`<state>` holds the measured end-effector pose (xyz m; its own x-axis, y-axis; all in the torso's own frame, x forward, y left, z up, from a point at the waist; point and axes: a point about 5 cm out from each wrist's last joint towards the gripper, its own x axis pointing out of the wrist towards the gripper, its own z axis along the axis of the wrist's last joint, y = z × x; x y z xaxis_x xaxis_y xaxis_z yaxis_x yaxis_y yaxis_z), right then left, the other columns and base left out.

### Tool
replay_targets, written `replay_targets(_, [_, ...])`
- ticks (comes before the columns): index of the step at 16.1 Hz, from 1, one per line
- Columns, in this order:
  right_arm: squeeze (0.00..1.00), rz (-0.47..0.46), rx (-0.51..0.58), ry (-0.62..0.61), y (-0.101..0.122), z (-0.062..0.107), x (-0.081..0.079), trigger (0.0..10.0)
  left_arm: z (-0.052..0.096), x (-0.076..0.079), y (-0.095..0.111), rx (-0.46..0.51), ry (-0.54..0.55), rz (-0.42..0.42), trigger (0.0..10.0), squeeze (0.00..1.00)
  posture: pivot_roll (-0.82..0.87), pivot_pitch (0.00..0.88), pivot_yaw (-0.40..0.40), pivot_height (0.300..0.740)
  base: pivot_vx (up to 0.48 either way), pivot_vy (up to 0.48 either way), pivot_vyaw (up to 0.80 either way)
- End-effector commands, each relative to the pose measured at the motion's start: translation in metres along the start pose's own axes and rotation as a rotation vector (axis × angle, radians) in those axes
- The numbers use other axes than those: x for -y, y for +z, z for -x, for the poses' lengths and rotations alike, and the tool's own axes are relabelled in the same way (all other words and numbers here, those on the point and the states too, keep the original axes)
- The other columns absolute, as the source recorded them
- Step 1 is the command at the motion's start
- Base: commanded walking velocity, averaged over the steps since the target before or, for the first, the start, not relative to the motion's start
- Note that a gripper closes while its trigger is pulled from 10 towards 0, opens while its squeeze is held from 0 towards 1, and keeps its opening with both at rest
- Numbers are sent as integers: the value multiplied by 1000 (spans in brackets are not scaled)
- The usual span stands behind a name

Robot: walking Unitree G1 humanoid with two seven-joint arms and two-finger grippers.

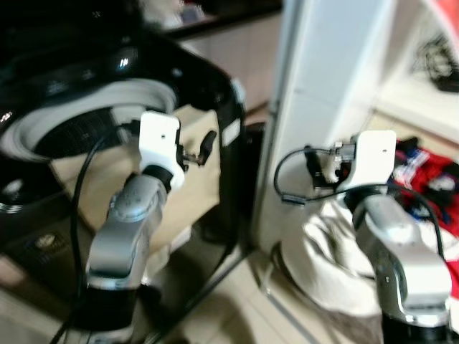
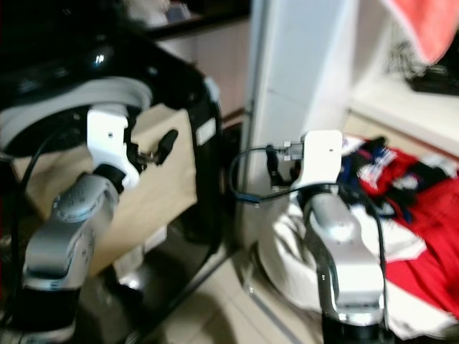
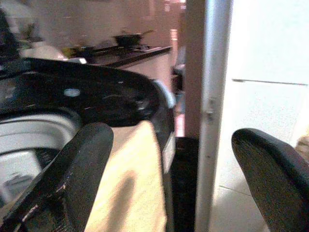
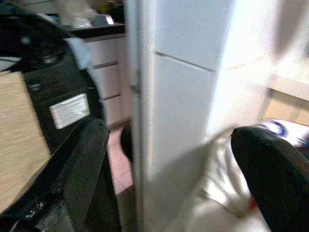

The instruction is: Clothes washing

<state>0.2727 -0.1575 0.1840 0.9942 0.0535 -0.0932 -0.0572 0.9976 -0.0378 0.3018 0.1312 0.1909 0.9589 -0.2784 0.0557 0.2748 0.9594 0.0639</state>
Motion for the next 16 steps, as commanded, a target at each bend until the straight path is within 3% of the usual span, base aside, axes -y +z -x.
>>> replay_targets(1, [0,-8,6,-11,2,0,3,10000,-3,1,-1,-9,-12,-3,10000,0,-146,0,21,740,0,0,-800])
replay_targets(4, [0,-1,9,-15,3,0,4,10000,-3,3,-1,1,-20,20,10000,0,-154,0,21,740,0,0,-800])
replay_targets(10, [0,26,16,11,4,-1,1,10000,-1,-1,-2,7,-5,37,10000,0,-153,0,11,740,313,0,0])
replay_targets(14, [0,19,0,18,3,-1,-1,10000,-1,0,-2,6,-5,41,10000,0,-153,0,9,740,317,0,-800])
replay_targets(16, [0,41,-4,34,2,-1,-3,10000,0,0,-2,7,-3,42,10000,0,-153,0,8,740,315,0,0])
